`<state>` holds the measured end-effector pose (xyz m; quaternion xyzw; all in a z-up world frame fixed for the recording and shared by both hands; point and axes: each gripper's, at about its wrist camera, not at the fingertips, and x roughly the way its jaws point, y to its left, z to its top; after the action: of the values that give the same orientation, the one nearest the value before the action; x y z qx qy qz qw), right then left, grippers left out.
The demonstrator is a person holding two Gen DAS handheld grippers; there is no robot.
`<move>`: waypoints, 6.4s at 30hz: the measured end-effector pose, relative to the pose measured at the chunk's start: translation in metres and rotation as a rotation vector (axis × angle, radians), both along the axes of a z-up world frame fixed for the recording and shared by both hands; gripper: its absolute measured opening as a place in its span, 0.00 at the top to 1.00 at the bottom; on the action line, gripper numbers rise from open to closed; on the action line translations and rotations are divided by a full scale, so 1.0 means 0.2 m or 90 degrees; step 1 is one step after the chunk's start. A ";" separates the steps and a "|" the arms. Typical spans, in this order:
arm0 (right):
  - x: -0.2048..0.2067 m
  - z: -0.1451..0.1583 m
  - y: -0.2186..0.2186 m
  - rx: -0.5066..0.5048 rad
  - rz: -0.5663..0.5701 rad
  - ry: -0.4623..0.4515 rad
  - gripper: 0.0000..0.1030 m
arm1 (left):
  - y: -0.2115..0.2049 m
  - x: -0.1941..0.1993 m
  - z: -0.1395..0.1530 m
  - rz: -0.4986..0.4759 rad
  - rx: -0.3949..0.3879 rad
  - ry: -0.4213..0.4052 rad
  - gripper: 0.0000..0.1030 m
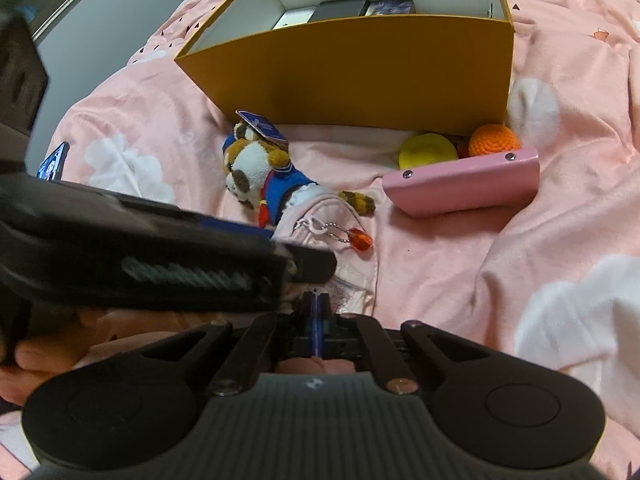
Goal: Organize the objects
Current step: 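Reach the left tool to the pink pouch while the right tool reaches the pink pencil case, then grasp the pink pouch with the left tool while the right tool grasps the pink pencil case, then lower the pink pencil case into the orange box and open the right tool, then lower the pink pouch into the orange box and open the left tool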
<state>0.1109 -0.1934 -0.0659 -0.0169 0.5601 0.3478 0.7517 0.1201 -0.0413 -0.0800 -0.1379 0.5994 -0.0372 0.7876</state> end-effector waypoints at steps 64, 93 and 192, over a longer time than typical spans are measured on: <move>0.60 0.65 0.13 -0.077 -0.022 -0.299 0.83 | 0.39 0.29 0.50 0.074 -0.036 -0.402 0.67; 1.24 0.13 0.51 -0.156 -0.116 -0.148 0.83 | 0.66 0.49 0.14 0.146 -0.067 -0.333 0.67; 1.06 0.12 -0.13 -0.030 -0.276 -0.216 0.67 | 0.12 1.23 -0.01 -0.009 0.083 -0.142 0.52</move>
<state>0.3226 -0.2189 -0.0414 0.0280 0.4245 0.1581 0.8911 0.3656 -0.0176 -0.0825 -0.0768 0.5099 -0.0188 0.8566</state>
